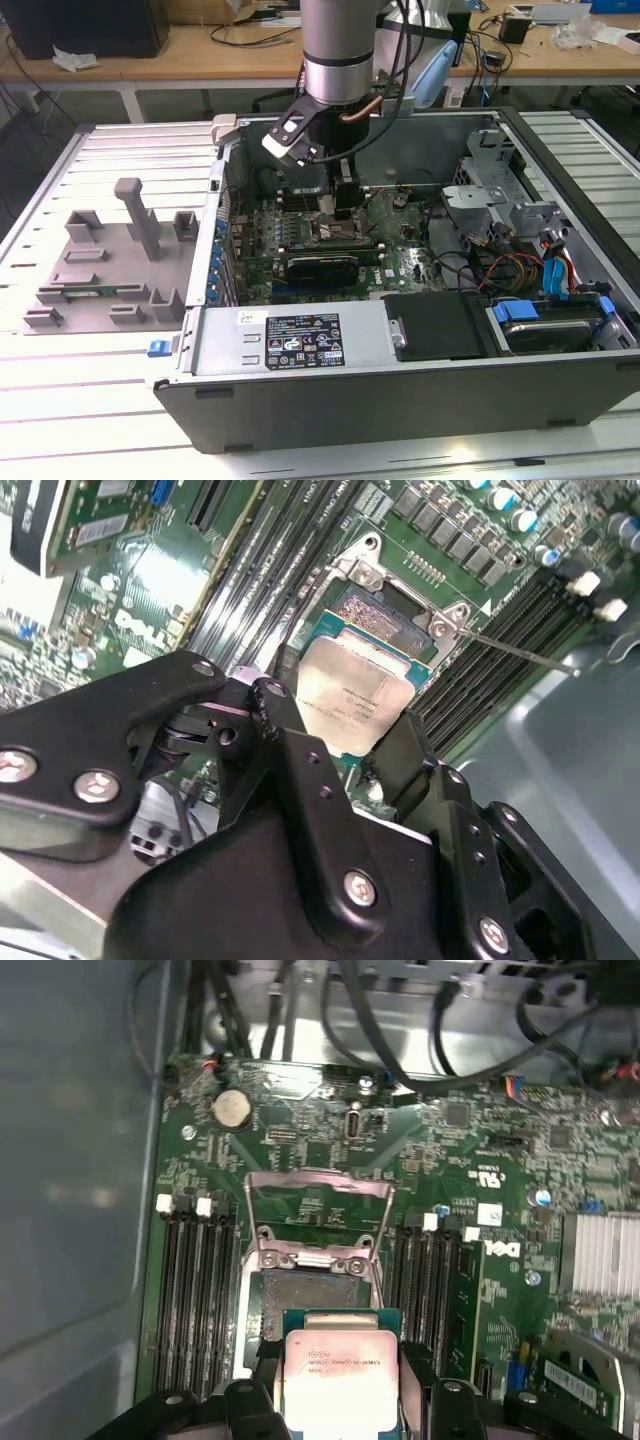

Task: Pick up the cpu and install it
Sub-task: 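Place the cpu into insertion slot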

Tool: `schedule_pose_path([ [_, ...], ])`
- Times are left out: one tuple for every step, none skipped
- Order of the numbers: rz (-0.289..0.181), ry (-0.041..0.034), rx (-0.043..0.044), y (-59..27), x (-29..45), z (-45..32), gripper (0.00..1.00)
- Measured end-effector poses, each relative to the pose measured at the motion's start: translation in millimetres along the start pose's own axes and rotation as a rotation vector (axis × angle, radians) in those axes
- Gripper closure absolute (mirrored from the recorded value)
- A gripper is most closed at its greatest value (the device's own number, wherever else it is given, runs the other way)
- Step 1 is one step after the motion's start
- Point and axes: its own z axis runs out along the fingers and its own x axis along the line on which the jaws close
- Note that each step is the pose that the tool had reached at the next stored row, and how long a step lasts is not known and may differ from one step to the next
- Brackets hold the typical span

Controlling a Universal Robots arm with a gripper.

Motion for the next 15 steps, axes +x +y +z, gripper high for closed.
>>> schedule_pose_path([
  [0.003, 0.0000, -0.0001, -0.2, 0.4, 0.1, 0.45],
  [0.003, -0.0002, -0.0001, -0.4, 0.8, 0.3, 0.45],
  [0.003, -0.0003, 0.0000, -0.4, 1.5, 0.6, 0.45],
  [0.003, -0.0002, -0.0001, -0.6, 2.2, 1.2, 0.45],
  [0.003, -0.0002, -0.0004, -0.8, 2.7, 2.2, 0.45],
  [0.003, -0.0008, -0.0008, -1.6, 3.3, 3.9, 0.45],
  [0.002, -0.0011, -0.0015, -2.8, 3.9, 5.5, 0.45],
  [0.001, -0.0013, -0.0019, -3.9, 4.3, 6.8, 0.45],
  [0.000, -0.0018, -0.0019, -4.7, 4.4, 7.9, 0.45],
  [0.000, -0.0025, -0.0019, -5.5, 4.4, 10.1, 0.45],
  [-0.001, -0.0027, -0.0018, -6.0, 4.5, 12.8, 0.45],
  [-0.001, -0.0034, -0.0019, -6.2, 4.5, 15.4, 0.45],
  [-0.001, -0.0045, -0.0018, -6.3, 4.5, 17.1, 0.45],
  [-0.001, -0.0059, -0.0016, -6.5, 4.5, 18.9, 0.45],
  [-0.001, -0.0082, -0.0016, -6.6, 4.9, 20.6, 0.45],
])
